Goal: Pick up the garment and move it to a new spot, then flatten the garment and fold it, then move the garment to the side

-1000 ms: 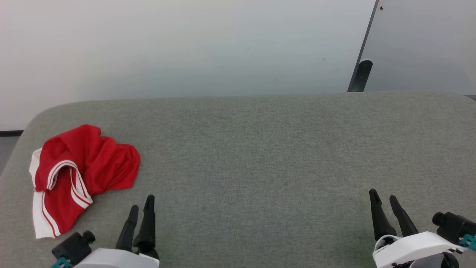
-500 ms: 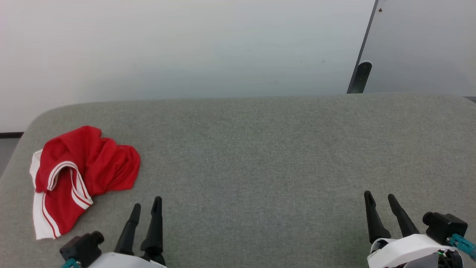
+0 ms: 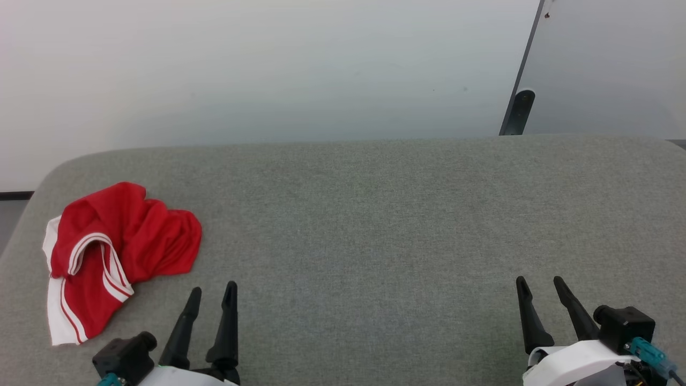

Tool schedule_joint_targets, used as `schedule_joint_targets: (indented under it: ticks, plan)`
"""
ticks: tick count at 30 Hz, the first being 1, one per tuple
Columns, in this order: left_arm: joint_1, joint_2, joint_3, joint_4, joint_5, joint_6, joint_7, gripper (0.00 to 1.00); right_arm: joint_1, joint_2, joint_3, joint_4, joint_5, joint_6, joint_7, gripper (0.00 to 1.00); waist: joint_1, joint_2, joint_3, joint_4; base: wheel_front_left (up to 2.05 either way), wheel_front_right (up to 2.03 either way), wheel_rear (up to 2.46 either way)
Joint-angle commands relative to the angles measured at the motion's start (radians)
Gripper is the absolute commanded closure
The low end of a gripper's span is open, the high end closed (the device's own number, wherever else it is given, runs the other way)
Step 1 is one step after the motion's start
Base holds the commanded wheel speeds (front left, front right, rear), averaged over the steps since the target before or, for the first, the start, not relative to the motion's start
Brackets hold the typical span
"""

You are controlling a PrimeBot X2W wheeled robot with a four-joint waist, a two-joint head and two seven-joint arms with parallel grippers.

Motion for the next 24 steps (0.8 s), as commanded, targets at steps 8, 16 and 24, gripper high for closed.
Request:
schedule_joint_targets:
  ticks: [8,16,24]
  plan:
    - [0.012,0.004,-0.01,-0.023,0.069,-0.004,-0.024,0.0,-0.024,0.001,0.007,-0.001,-0.091,0.001,-0.026,0.0,0.0,0.0,0.001,-0.001,0.0,0.0,0.0]
    - [0.021,0.011,-0.017,-0.036,0.124,-0.004,-0.042,0.0,-0.023,0.001,0.012,0.0,-0.167,0.001,-0.044,0.0,0.0,0.0,0.0,-0.001,0.0,0.0,0.0]
    - [0.032,0.003,-0.009,-0.041,0.184,-0.004,-0.058,0.0,-0.02,0.001,0.02,0.003,-0.236,0.001,-0.06,0.0,0.0,0.0,-0.005,0.002,0.0,0.0,0.0]
